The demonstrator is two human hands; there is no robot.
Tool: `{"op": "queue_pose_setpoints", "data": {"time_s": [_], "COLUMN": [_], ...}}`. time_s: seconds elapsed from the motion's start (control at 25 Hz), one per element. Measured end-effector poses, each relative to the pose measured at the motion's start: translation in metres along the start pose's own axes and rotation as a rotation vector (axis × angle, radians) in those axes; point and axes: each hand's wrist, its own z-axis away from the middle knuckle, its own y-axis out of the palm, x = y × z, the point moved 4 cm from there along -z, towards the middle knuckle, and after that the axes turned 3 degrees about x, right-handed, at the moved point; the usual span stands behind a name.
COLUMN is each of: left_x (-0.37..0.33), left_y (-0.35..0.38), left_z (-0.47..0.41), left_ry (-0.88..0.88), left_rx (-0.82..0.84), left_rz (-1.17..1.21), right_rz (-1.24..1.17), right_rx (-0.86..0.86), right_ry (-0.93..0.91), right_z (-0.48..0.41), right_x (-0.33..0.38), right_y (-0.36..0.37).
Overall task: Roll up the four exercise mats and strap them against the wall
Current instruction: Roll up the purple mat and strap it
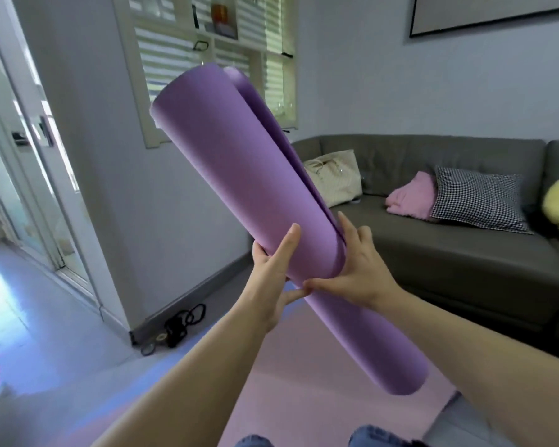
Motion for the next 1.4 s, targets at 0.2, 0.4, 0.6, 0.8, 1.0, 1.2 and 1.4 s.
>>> {"op": "queue_pose_setpoints", "data": {"time_s": [0.2, 0.4, 0.6, 0.8, 1.0, 1.2, 1.4], "left_x": [0.025, 0.09, 0.18, 0.244, 0.262, 0.218, 0.149], "left_y": [-0.015, -0.021, -0.04, -0.05, -0.067, -0.042, -0.042], "left_z": [-0.026, -0.067, -0.104, -0.115, -0.122, -0.111, -0.102], "left_ry": [-0.063, -0.141, -0.303, -0.405, -0.487, -0.237, -0.095], "left_rx": [-0.069, -0.123, -0.113, -0.1, -0.074, -0.038, 0.199], "left_rz": [-0.119, -0.359, -0.512, -0.479, -0.376, -0.568, -0.903], "right_rz": [-0.624, -0.924, -0.948, -1.087, -1.096, -1.119, -0.94], "right_rx": [0.218, 0.195, 0.297, 0.276, 0.288, 0.081, -0.001], "right_ry": [0.233, 0.509, 0.702, 0.82, 0.881, 0.767, 0.451], "right_z": [-0.022, -0.023, -0.009, 0.003, 0.001, -0.002, -0.009], "right_x": [-0.027, -0.093, -0.164, -0.216, -0.226, -0.221, -0.205], "right_y": [0.013, 0.058, 0.12, 0.164, 0.166, 0.146, 0.105]}}
